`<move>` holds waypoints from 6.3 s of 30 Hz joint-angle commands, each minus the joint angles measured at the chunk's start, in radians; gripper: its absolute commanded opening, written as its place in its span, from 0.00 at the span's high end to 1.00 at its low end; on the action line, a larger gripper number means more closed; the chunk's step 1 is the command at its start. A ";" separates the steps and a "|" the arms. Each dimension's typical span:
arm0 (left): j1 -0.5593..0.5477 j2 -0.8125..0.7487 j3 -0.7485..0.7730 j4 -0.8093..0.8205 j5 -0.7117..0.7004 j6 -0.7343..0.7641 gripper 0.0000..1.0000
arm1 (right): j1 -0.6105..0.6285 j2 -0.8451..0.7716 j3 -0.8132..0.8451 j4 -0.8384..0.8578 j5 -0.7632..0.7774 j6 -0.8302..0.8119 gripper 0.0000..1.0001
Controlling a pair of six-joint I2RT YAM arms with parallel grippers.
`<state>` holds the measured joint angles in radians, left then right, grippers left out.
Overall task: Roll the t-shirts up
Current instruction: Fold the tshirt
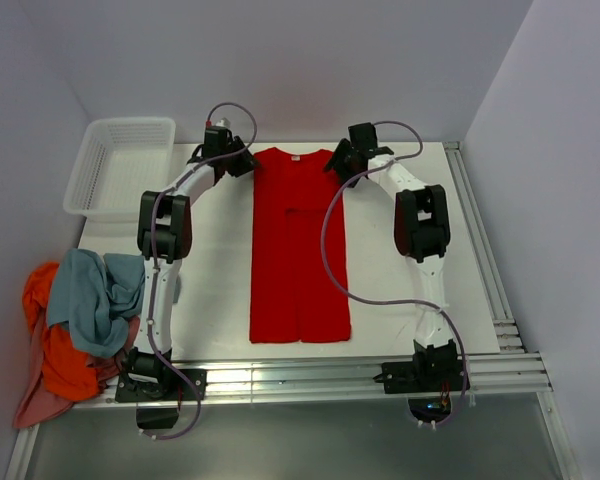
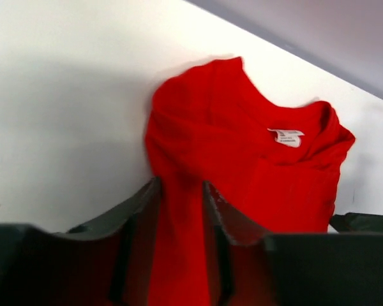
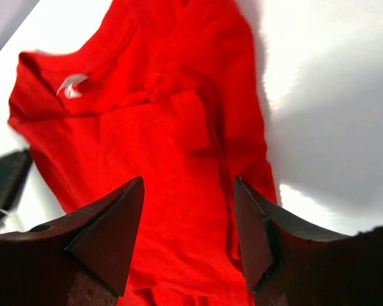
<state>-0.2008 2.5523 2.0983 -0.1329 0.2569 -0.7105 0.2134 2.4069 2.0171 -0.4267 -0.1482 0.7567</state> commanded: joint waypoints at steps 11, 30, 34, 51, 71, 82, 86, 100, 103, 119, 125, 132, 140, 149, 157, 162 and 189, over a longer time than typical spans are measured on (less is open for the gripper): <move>0.000 -0.397 -0.314 -0.022 -0.119 0.071 0.41 | 0.006 -0.509 -0.534 0.244 -0.094 -0.111 0.37; -0.239 -1.397 -1.521 -0.007 -0.315 -0.107 0.43 | 0.340 -1.236 -1.405 0.220 0.059 -0.045 0.49; -0.284 -1.567 -1.641 -0.039 -0.298 -0.179 0.43 | 0.444 -1.364 -1.501 0.140 0.117 0.027 0.50; -0.601 -1.638 -1.824 -0.054 -0.373 -0.425 0.45 | 0.592 -1.586 -1.689 -0.047 0.159 0.158 0.51; -0.707 -1.768 -1.884 -0.221 -0.378 -0.526 0.54 | 0.653 -1.559 -1.713 -0.049 0.156 0.222 0.60; -0.741 -1.718 -1.879 -0.195 -0.349 -0.517 0.61 | 0.655 -1.536 -1.709 -0.038 0.159 0.222 0.63; -0.752 -1.686 -1.879 -0.179 -0.346 -0.530 0.73 | 0.655 -1.537 -1.698 -0.052 0.159 0.217 0.67; -0.779 -1.678 -1.828 -0.226 -0.352 -0.526 1.00 | 0.656 -1.514 -1.646 -0.084 0.153 0.197 1.00; -0.779 -1.684 -1.770 -0.292 -0.370 -0.514 1.00 | 0.656 -1.529 -1.609 -0.116 0.164 0.191 1.00; -0.691 -1.603 -1.565 -0.339 -0.401 -0.389 1.00 | 0.641 -1.454 -1.379 -0.191 0.263 0.090 1.00; -0.566 -1.623 -1.502 -0.366 -0.395 -0.301 1.00 | 0.610 -1.396 -1.313 -0.182 0.271 0.040 1.00; -0.525 -1.578 -1.453 -0.335 -0.397 -0.247 1.00 | 0.555 -1.355 -1.272 -0.172 0.257 -0.008 1.00; -0.503 -1.523 -1.405 -0.295 -0.404 -0.204 1.00 | 0.497 -1.306 -1.224 -0.173 0.249 -0.054 1.00; -0.474 -1.417 -1.290 -0.283 -0.413 -0.127 1.00 | 0.446 -1.235 -1.138 -0.175 0.234 -0.114 1.00; -0.424 -1.397 -1.282 -0.243 -0.395 -0.095 1.00 | 0.408 -1.177 -1.092 -0.165 0.219 -0.140 1.00; -0.401 -1.376 -1.275 -0.231 -0.389 -0.078 1.00 | 0.391 -1.151 -1.069 -0.161 0.208 -0.155 1.00; -0.324 -1.241 -1.242 -0.103 -0.349 -0.027 0.99 | 0.290 -0.994 -0.962 -0.096 0.171 -0.224 1.00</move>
<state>-0.5323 1.3090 0.8143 -0.2890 -0.0986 -0.7666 0.5179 1.4052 1.0016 -0.5598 0.0185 0.5560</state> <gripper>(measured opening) 0.013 0.010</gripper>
